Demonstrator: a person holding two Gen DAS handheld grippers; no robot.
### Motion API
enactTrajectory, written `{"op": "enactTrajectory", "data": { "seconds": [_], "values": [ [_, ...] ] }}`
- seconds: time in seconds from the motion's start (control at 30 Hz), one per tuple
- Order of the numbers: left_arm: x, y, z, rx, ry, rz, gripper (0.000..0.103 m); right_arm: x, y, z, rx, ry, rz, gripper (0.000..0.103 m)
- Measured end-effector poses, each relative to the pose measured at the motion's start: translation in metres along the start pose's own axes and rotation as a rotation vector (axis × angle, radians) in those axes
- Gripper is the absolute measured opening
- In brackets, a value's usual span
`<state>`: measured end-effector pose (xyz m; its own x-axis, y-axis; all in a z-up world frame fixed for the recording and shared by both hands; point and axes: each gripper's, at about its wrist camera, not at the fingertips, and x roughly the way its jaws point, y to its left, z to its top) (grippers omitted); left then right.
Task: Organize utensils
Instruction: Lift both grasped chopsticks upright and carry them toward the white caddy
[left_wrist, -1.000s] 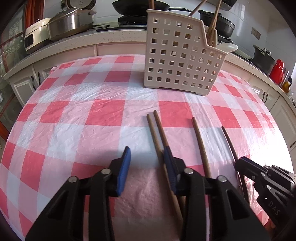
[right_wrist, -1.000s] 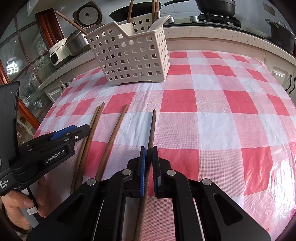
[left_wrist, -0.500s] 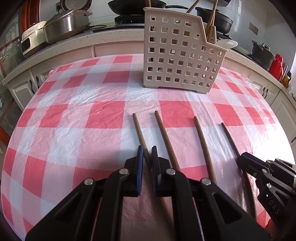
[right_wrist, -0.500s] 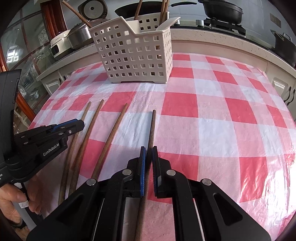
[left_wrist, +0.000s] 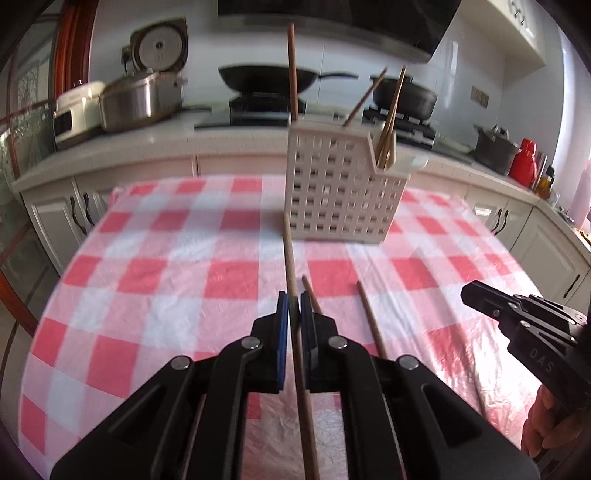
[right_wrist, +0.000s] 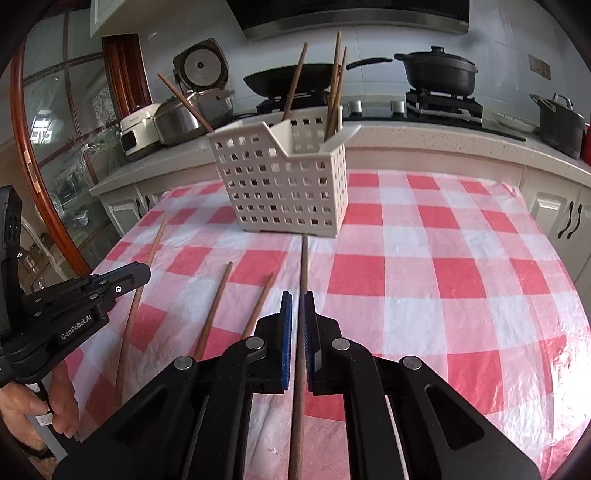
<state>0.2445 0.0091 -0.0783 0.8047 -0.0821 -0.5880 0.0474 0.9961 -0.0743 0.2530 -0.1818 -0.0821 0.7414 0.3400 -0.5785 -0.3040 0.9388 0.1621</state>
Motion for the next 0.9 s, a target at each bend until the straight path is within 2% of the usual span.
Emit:
{"op": "enactTrajectory", "data": {
  "seconds": [0.13,0.2,0.33,0.4,0.67,0.73,0.9],
  "values": [
    [-0.03,0.001,0.006,0.002,-0.078,-0.007,0.006,-0.021,0.009,0.009,-0.027,-0.072,0.001,0.006],
    [-0.038,0.002,0.007,0.011,-0.095,-0.006,0.006,-0.026,0.013,0.012,-0.048,-0.078,-0.015,0.006],
    [-0.034,0.006,0.001,-0.003,-0.057,-0.017,0.006,-0.007,0.003,0.007,-0.027,0.029,-0.03,0.007],
    [-0.033,0.007,-0.004,-0.009,-0.047,-0.025,0.006,0.006,-0.001,-0.001,-0.022,0.089,-0.036,0.011],
    [-0.032,0.013,-0.006,-0.014,-0.05,-0.041,0.006,0.068,0.0,-0.019,-0.066,0.273,-0.078,0.014],
    [-0.032,0.016,-0.006,-0.023,-0.051,-0.037,0.006,0.074,0.001,-0.019,-0.086,0.272,-0.089,0.017],
    [-0.034,0.023,-0.006,-0.042,-0.054,-0.036,0.006,0.077,0.006,-0.018,-0.128,0.274,-0.118,0.016]
  ]
}}
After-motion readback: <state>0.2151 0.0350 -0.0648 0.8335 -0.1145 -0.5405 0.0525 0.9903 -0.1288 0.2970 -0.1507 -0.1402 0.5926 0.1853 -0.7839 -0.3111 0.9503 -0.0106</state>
